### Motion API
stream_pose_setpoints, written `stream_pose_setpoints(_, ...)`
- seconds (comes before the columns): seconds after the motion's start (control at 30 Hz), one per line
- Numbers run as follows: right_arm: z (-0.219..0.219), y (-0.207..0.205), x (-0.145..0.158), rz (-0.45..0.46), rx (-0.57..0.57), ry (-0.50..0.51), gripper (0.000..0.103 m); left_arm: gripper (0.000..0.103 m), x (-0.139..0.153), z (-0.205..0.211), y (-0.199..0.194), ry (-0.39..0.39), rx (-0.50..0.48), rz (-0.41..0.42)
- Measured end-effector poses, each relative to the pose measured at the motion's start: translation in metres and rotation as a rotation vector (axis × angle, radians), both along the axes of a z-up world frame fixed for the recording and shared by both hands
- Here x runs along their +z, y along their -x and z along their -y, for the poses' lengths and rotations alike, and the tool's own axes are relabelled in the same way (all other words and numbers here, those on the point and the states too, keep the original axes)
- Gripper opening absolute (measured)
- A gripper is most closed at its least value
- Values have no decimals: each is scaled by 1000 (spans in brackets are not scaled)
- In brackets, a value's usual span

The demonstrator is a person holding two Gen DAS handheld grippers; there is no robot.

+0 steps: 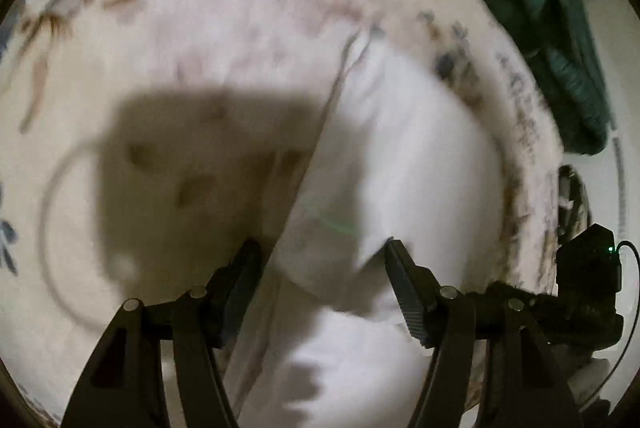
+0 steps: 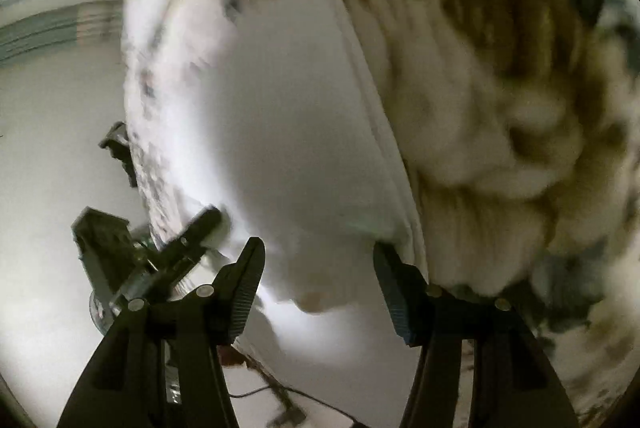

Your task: Fold small clothes

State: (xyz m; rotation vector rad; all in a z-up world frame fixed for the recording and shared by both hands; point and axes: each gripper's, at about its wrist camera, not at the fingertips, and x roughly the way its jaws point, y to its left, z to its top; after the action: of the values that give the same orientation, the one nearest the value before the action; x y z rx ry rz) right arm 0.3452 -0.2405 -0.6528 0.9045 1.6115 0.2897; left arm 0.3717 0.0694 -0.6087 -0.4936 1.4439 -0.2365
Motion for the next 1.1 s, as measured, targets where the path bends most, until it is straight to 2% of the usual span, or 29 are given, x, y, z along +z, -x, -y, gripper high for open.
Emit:
stream_pose_setpoints(0.1,12,20,16,13,-25,-45,59,62,30,-10,18,54,6,35)
stream_pose_setpoints(0.17,22,41,29,14,-26,-49,59,62,56,-24,43,102,7,58)
stream_pose_setpoints(0.27,34,86,41,-27,8,-31,59,71,73,-48,91,97,23,35)
stream_pose_setpoints(0.33,38,121,37,-72,38,-10,59,73,66,-65,124,71,40,-19)
stream_pose_setpoints(0.47,46,184,7,-185,27,-30,59,73,26,-90,181,59,103,-154)
stream_pose_setpoints(0.57,40,209,-10,-205,27,-64,59,73,2,-90,208,88,100,-209)
stream_pose_setpoints(0.7,29,224,-22,-217,40,-73,59,73,-14,-71,225,99,34,-249)
stream_pose_setpoints(0.83,16,229,-30,-217,45,-69,59,71,-8,-57,230,18,4,-223)
stream_pose_setpoints(0.87,14,232,-30,-221,34,-79,59,67,-4,-53,230,8,8,-207)
stream_pose_setpoints(0.93,5,231,-32,-220,32,-92,55,3,0,-47,232,-29,-9,-200)
stream_pose_setpoints(0.97,3,233,-31,-214,31,-100,35,3,3,-44,233,-25,-17,-196)
stream_pose_setpoints(1.0,1,235,-31,-212,38,-102,9,3,8,-42,234,-29,-18,-180)
stream_pose_setpoints(1.1,-1,239,-22,-198,17,-120,5,3,22,-42,239,-19,-8,-164)
